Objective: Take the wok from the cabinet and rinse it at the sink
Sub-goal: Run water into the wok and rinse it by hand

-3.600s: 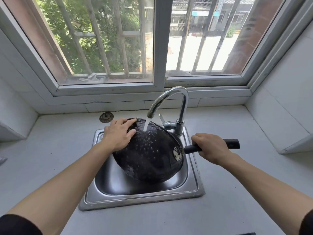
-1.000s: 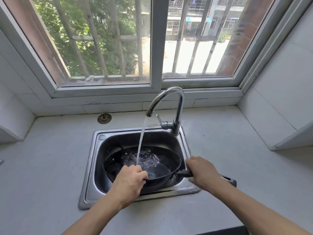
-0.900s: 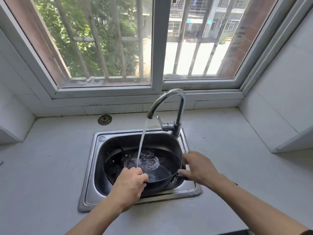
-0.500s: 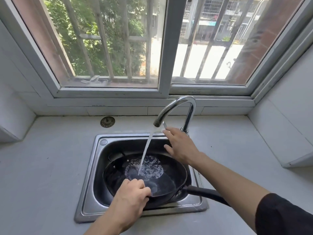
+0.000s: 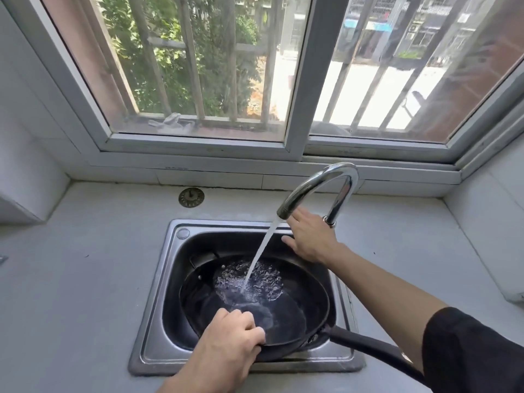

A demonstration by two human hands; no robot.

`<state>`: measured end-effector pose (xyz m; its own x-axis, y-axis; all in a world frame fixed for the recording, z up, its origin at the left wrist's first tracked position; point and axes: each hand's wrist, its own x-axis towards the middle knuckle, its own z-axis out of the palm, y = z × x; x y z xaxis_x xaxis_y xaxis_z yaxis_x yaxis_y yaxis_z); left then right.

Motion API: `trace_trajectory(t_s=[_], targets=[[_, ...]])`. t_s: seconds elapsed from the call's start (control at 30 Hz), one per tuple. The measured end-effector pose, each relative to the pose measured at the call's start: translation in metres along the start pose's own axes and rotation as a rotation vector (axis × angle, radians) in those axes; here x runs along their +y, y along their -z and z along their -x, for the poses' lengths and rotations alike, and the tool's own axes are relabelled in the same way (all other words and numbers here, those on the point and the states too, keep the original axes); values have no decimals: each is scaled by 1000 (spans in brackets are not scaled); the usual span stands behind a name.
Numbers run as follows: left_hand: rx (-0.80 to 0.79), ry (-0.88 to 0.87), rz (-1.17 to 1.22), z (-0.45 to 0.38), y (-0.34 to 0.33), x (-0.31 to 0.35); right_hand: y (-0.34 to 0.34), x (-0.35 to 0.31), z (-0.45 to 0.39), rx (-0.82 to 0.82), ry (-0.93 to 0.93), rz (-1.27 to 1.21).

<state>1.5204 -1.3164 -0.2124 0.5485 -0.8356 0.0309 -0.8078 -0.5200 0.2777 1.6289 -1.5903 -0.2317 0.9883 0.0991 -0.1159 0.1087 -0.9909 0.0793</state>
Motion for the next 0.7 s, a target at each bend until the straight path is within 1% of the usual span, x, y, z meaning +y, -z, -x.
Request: trace_trajectory(t_s=[0.2,0.37,0.7], targets=[[4,33,80,3,4,3,0,1,0,-27,-26,99],[-9,48,100,2,6,3,3,3,4,-39,-32,157],[-28,22,55,3,7,4,11,22,9,-7,-41,208]])
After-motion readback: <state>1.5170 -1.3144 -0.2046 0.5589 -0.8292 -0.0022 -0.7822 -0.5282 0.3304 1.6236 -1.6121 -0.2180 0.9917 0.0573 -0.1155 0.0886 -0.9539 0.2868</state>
